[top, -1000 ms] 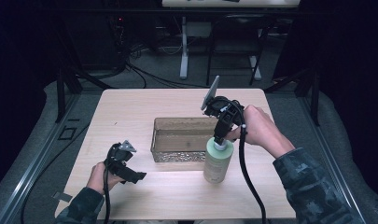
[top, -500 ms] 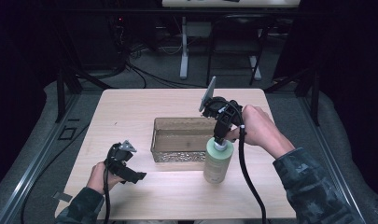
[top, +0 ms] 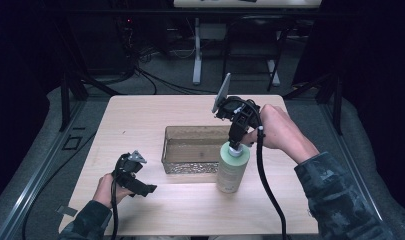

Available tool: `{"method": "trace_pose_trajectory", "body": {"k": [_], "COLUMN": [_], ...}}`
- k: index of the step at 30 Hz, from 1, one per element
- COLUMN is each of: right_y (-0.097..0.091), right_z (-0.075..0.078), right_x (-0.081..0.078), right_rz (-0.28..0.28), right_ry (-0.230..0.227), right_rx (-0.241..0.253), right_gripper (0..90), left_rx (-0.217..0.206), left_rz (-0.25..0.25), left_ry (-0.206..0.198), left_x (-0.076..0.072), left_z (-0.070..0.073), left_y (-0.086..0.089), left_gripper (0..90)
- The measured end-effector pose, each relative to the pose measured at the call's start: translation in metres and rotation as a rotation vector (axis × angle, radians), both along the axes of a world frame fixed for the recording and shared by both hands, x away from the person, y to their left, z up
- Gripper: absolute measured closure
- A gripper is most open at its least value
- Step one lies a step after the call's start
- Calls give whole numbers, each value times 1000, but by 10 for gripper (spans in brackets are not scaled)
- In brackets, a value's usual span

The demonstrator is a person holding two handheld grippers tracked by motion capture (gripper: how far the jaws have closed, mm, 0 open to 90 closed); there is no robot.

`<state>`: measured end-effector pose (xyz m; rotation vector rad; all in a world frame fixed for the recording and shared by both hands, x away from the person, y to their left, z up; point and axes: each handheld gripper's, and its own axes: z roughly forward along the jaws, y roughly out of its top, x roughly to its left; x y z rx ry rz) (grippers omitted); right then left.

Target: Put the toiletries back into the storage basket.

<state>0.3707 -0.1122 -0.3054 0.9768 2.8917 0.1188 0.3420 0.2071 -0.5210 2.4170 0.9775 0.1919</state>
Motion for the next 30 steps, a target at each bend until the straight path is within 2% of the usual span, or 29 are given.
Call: {"method": "trace_pose_trajectory", "body": {"k": [30], "right_y": [14], "right_z": [40], "right_x": [6], "right_rz": [31], "right_ry": [-17], "right_rx": [-9], "right_gripper": [629], "left_rx": [-2], "left_rz": [-6], "left_ry": [17], "left_x": [1], "left_z": [-1], "left_y": [0], "left_gripper": [0]}}
